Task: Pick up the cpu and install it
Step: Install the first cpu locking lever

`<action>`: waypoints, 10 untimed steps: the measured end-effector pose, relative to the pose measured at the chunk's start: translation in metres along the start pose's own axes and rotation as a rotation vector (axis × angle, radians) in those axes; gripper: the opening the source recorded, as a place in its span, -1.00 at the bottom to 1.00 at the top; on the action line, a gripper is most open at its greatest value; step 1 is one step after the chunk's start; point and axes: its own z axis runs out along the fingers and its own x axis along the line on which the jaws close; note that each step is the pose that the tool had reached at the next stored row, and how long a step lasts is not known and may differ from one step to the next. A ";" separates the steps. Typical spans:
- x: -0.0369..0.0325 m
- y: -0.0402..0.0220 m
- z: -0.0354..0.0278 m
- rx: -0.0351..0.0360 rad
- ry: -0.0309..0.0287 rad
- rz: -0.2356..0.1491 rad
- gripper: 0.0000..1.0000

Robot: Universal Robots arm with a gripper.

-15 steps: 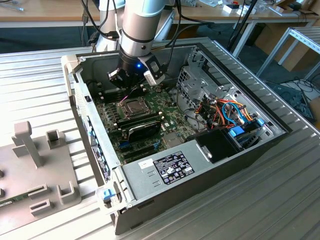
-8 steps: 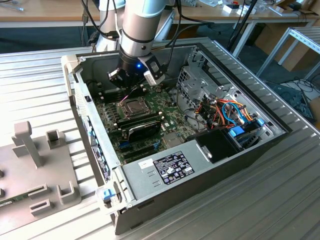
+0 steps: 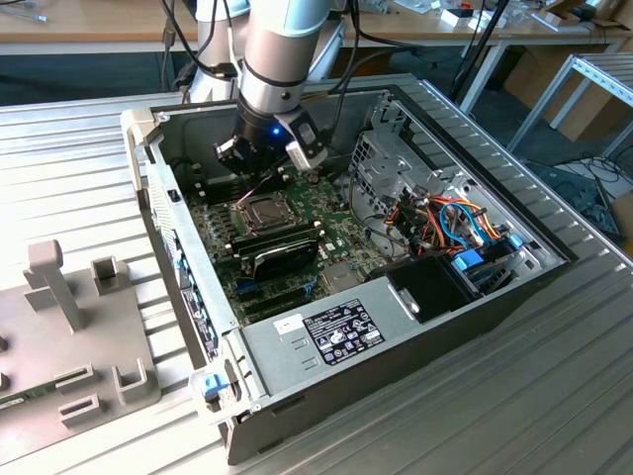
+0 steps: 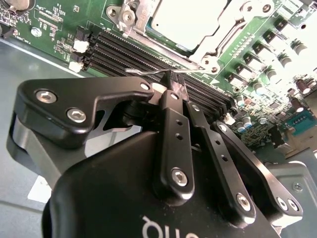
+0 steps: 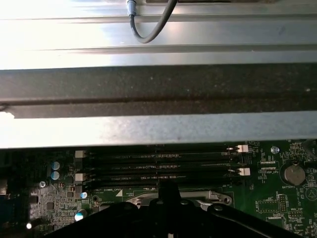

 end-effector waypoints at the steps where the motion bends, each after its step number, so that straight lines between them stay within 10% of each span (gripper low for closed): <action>1: -0.0009 -0.0001 0.0007 0.0000 0.0001 0.000 -0.79; 10: -0.0034 -0.0002 0.0022 0.0000 0.0000 0.000 -0.79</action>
